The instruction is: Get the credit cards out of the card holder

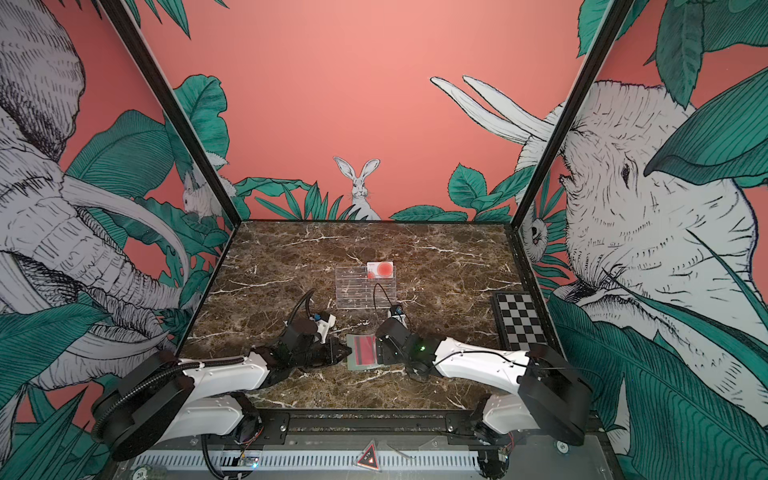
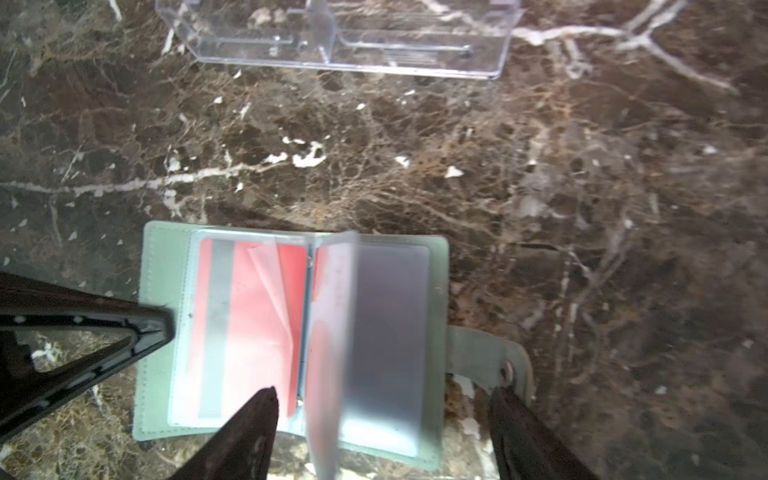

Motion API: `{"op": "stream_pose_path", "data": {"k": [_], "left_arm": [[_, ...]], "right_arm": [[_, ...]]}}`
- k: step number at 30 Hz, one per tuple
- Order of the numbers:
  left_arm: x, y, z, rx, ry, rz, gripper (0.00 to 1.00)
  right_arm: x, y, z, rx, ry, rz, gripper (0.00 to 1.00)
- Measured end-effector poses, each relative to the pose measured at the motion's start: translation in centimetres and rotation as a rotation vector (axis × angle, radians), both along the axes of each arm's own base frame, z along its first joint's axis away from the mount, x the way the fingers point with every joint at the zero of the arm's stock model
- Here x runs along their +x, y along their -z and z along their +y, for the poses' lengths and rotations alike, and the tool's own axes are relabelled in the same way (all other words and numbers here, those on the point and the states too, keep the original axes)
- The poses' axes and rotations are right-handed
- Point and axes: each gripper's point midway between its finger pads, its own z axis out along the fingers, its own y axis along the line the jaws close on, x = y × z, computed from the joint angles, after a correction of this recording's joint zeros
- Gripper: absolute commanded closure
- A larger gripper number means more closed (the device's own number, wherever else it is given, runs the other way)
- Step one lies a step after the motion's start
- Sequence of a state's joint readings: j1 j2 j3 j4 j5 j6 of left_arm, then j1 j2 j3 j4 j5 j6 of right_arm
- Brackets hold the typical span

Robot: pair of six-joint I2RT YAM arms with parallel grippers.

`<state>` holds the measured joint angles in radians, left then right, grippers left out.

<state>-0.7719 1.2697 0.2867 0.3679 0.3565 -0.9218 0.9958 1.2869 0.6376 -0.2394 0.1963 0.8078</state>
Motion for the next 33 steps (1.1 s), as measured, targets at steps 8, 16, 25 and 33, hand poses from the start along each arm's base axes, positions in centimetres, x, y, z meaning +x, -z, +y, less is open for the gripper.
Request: {"op": "stream_pose_path", "data": {"k": [8, 16, 25, 33], "left_arm": [[0.5, -0.2, 0.1, 0.063, 0.020, -0.024, 0.57], [1.0, -4.3, 1.2, 0.089, 0.000, -0.124, 0.28], [0.5, -8.0, -1.4, -0.099, 0.035, -0.118, 0.27], [-0.6, -7.0, -4.2, -0.159, 0.077, -0.029, 0.45]], "right_arm": [[0.0, -2.2, -2.3, 0.070, 0.026, -0.049, 0.19], [-0.4, -4.9, -2.2, 0.195, -0.004, -0.071, 0.24], [-0.4, -5.0, -0.3, 0.385, -0.056, 0.012, 0.65], [0.4, -1.5, 0.9, 0.394, -0.063, 0.113, 0.99]]}}
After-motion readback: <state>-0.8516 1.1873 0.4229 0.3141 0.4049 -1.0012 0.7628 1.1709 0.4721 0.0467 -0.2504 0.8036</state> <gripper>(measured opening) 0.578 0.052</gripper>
